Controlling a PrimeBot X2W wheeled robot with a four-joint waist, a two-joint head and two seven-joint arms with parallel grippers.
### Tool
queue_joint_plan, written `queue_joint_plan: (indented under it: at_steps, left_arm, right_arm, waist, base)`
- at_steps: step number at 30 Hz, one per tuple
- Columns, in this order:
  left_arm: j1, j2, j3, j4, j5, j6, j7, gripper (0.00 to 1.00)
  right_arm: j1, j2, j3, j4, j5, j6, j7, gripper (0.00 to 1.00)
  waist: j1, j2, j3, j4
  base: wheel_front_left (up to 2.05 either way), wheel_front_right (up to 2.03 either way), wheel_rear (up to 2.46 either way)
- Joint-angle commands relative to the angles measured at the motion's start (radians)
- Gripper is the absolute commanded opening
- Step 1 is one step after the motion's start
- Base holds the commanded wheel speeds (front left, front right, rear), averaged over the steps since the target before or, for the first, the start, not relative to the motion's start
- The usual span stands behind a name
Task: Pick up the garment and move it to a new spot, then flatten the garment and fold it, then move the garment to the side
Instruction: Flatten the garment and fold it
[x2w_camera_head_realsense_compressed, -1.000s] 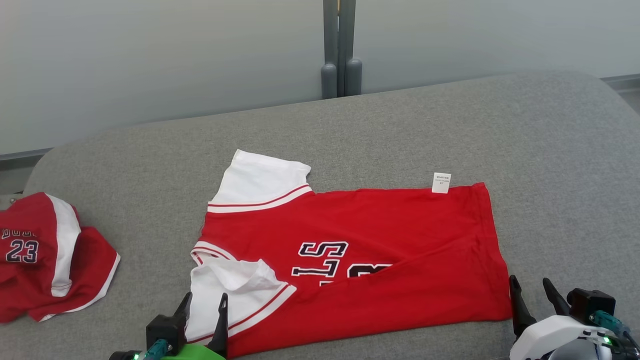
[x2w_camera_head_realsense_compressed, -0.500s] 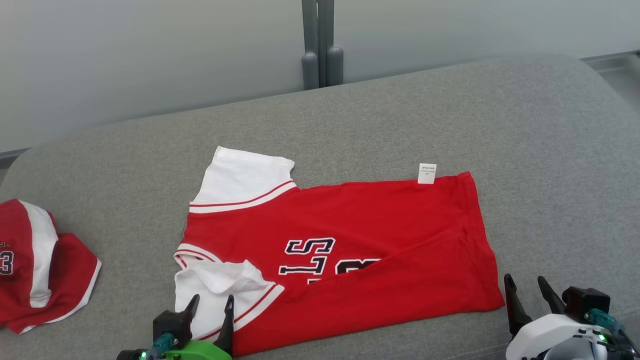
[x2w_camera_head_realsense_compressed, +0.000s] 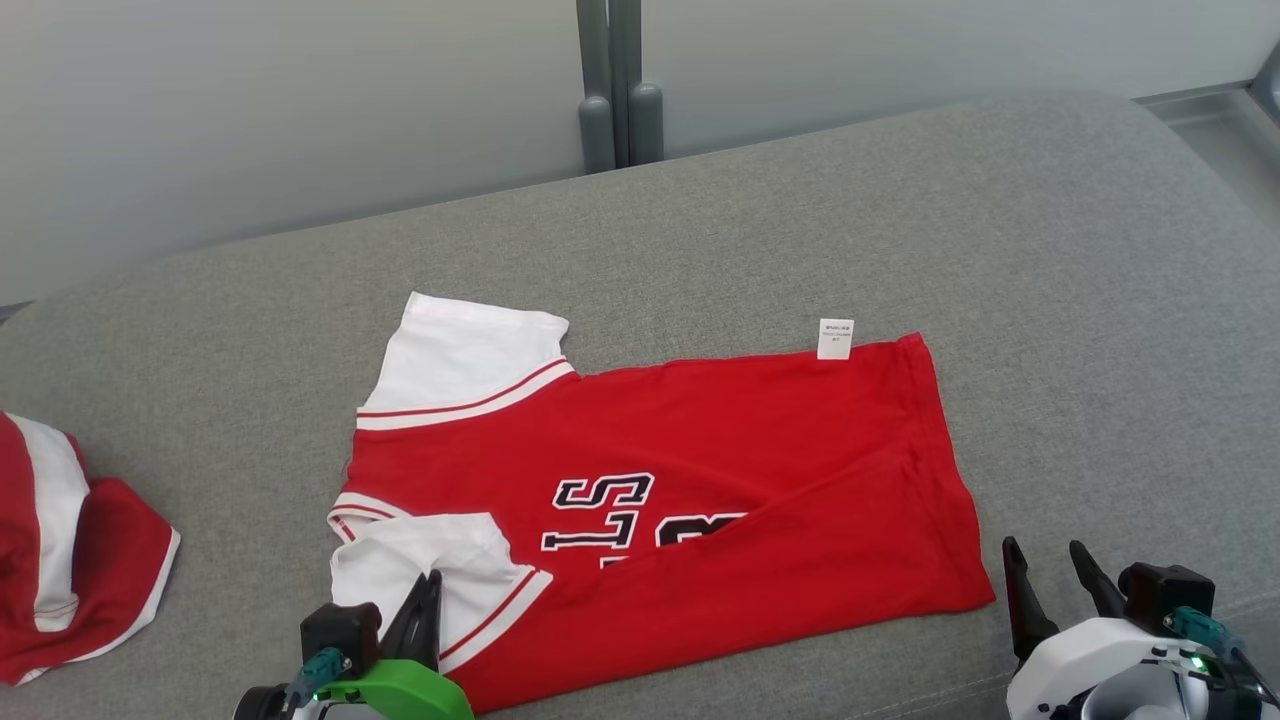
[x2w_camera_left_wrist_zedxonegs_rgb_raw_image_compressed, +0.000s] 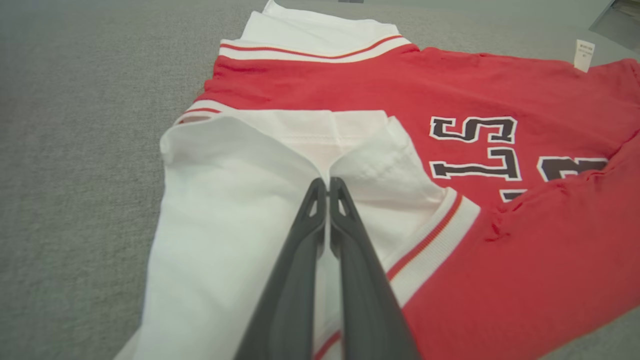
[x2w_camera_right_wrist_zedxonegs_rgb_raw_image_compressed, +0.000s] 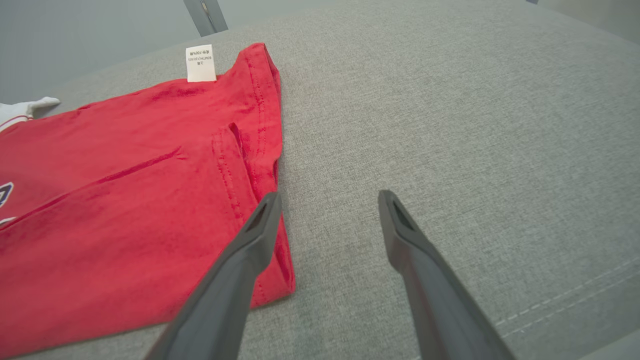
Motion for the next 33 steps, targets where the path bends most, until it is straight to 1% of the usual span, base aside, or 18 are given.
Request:
queue_joint_plan:
  at_steps: [1,10,11,12,13,15,19,26,33]
  left_arm:
    - [-0.018,0.002,0.002,0.002,-0.005,0.007,0.0,0.0]
    - [-0.072,0.002,0.028,0.007,0.02,0.01,0.0,0.0]
    - [-0.08,0.002,0.029,0.017,0.026,0.012,0.0,0.04]
    - [-0.086,0.002,0.029,0.03,0.033,0.013,0.0,0.72]
    - [-0.096,0.002,0.031,0.042,0.037,0.015,0.0,1.0]
    - [-0.119,0.002,0.038,0.058,0.047,0.021,0.0,1.0]
    - [-0.128,0.002,0.058,0.023,0.063,0.033,0.0,1.0]
    - [-0.106,0.002,0.072,0.011,0.076,0.031,0.0,1.0]
    - [-0.176,0.006,0.097,-0.013,0.096,0.022,0.0,1.0]
  right_arm:
    - [-0.014,-0.002,0.002,-0.002,-0.005,-0.001,0.0,1.0]
    - [-0.027,0.003,0.003,-0.007,-0.001,-0.001,0.0,1.0]
    - [-0.029,0.004,0.003,-0.007,-0.002,-0.001,0.0,1.0]
    - [-0.031,0.005,0.005,-0.006,-0.003,-0.001,0.0,1.0]
    - [-0.033,0.005,0.005,-0.004,-0.002,-0.001,0.0,1.0]
    - [-0.038,0.003,0.006,-0.003,0.0,-0.001,0.0,1.0]
    - [-0.035,0.007,-0.007,-0.021,-0.01,-0.001,0.0,1.0]
    - [-0.033,0.01,-0.029,-0.054,-0.029,-0.001,0.0,1.0]
    - [-0.084,0.017,-0.048,-0.113,-0.057,-0.001,0.0,1.0]
  waist:
    - [0.0,-0.0001,0.004,-0.004]
    - [0.0,-0.0001,0.025,-0.024]
    - [0.0,-0.0001,0.026,-0.027]
    - [0.0,-0.0001,0.027,-0.03]
    - [0.0,-0.0001,0.028,-0.033]
    - [0.0,-0.0001,0.028,-0.04]
    - [0.0,-0.0001,0.025,-0.045]
    - [0.0,-0.0001,0.016,-0.034]
    - [0.0,-0.0001,0.08,-0.016]
  base:
    - [0.0,0.0,0.0]
    - [0.0,0.0,0.0]
    - [0.0,0.0,0.0]
    - [0.0,0.0,0.0]
    - [0.0,0.0,0.0]
    - [0.0,0.0,0.0]
    - [0.0,0.0,0.0]
    - [0.0,0.0,0.0]
    - [0.0,0.0,0.0]
